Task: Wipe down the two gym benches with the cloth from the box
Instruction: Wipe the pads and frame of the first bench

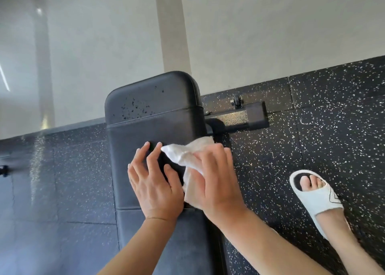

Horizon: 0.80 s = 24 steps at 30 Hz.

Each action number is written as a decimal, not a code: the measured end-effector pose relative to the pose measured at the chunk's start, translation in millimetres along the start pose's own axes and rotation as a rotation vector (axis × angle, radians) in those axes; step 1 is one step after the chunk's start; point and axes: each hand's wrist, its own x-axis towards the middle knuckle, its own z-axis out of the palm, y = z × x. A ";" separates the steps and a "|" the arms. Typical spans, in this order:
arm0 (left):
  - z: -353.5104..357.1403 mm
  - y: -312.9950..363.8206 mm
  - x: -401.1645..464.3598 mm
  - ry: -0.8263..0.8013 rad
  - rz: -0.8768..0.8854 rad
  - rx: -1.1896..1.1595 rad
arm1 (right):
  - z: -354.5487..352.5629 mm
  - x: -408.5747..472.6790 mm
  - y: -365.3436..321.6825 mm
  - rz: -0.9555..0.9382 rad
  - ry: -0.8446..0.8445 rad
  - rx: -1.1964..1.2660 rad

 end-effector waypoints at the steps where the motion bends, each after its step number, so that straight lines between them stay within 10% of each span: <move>1: 0.1 0.6 0.0 0.000 0.002 0.000 | -2.6 -23.0 1.9 0.013 -0.026 0.045; 16: -1.3 -0.2 0.5 0.000 0.023 0.017 | 12.0 94.5 -1.8 0.030 0.184 0.134; 24: -1.4 0.6 0.6 -0.022 -0.003 0.003 | -4.9 -34.6 1.6 -0.024 -0.031 0.087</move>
